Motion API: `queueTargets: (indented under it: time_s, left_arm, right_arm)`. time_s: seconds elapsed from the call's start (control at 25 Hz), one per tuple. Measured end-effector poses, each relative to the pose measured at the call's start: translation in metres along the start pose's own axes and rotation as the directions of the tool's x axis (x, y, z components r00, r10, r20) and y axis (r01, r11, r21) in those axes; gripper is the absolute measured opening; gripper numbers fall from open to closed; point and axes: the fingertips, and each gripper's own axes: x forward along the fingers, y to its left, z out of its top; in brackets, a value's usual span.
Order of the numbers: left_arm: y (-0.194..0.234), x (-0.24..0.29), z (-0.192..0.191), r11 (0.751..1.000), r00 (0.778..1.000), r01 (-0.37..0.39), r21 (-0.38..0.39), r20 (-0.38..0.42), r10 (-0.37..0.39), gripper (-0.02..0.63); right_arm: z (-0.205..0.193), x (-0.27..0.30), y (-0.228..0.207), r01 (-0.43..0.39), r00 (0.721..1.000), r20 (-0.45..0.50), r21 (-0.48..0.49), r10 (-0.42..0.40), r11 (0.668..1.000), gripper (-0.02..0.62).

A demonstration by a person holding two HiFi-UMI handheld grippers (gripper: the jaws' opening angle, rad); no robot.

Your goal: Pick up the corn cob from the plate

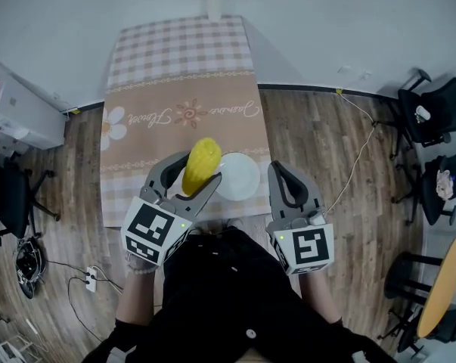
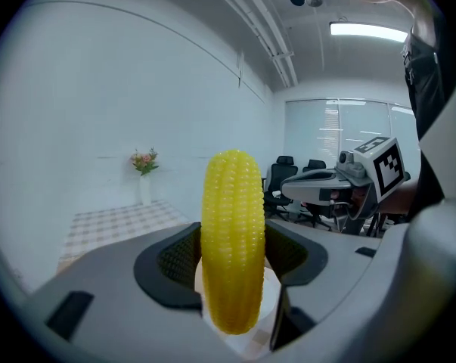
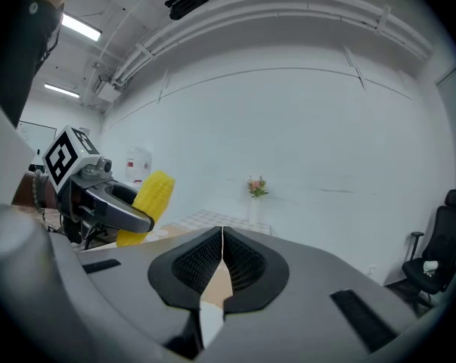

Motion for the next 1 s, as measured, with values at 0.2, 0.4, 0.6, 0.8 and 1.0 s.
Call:
queueTargets:
  time_s: [0.2,0.4,0.6,0.8,1.0]
  left_arm:
    - [0.000,-0.008,0.007,1.000,1.000,-0.003,-0.003,0.028,0.003,0.264]
    - [0.004,-0.012,0.009,0.999,0.999,-0.006,-0.039,0.048,0.008,0.264]
    - [0.005,-0.014,0.010,0.999,0.999,-0.010,-0.041,0.053,0.012,0.264]
    - [0.003,-0.014,0.006,0.999,0.999,-0.005,-0.040,0.046,0.007,0.264]
    - [0.002,-0.014,0.005,0.999,0.999,0.004,-0.031,0.038,-0.002,0.264]
  right_arm:
    - [0.005,0.001,0.003,-0.007,1.000,0.015,-0.010,0.007,1.000,0.041]
    - [0.006,0.000,0.006,-0.006,1.000,0.005,-0.017,0.006,1.000,0.041]
    - [0.000,-0.003,0.010,-0.014,1.000,0.014,-0.023,0.015,1.000,0.041]
    - [0.000,-0.004,0.010,-0.002,1.000,-0.005,-0.027,0.002,1.000,0.041]
    - [0.000,-0.005,0.013,-0.008,1.000,-0.009,-0.033,0.007,0.999,0.041]
